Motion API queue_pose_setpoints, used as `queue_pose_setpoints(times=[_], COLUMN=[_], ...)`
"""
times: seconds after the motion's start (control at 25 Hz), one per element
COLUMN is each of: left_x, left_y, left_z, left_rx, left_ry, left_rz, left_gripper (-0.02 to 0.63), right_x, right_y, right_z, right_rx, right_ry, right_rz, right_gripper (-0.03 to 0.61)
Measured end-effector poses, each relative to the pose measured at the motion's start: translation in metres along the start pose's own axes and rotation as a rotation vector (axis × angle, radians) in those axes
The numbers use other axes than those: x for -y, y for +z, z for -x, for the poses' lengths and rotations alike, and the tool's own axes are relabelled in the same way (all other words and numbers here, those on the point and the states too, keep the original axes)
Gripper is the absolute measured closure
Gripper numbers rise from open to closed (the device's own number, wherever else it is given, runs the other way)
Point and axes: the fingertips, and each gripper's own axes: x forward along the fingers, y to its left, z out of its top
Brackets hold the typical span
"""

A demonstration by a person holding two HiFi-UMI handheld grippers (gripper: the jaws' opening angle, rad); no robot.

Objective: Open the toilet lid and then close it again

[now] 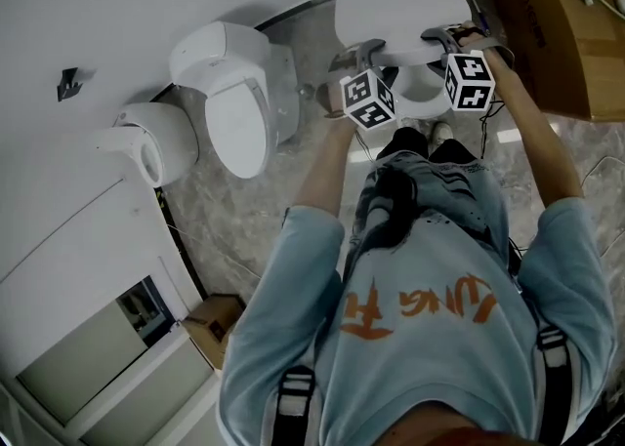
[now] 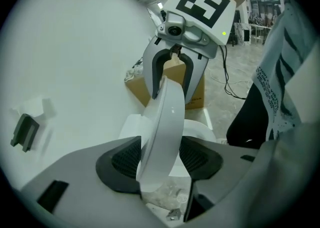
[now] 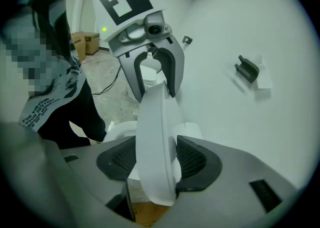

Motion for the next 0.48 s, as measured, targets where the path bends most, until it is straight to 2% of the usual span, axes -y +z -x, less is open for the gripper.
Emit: queue_pose_setpoints(times=[0.12, 0.28, 0.48], left_x=[0.030, 0.053, 0.090], left_y=[-0.010, -0.017, -0.033], left_z=[-0.003, -0.016, -0.028], left_rx=[0.006, -0.004, -0.020], left_ry=[-0.071, -0.111, -0.188], left_rz=[0.038, 0.072, 0.093], left_gripper=[0.356, 0.351, 0.348], right_x=[-0.030, -0.054, -0.094], right_y=[-0.004, -0.014, -0.022], right_z=[-0.013, -0.025, -0.038], right_rx=[-0.001, -0.004, -0.010], right_ry=[0.071, 0.085, 0.162], right_rz=[0.012, 0.028, 0.059], right_gripper=[0.310, 0.296, 0.285])
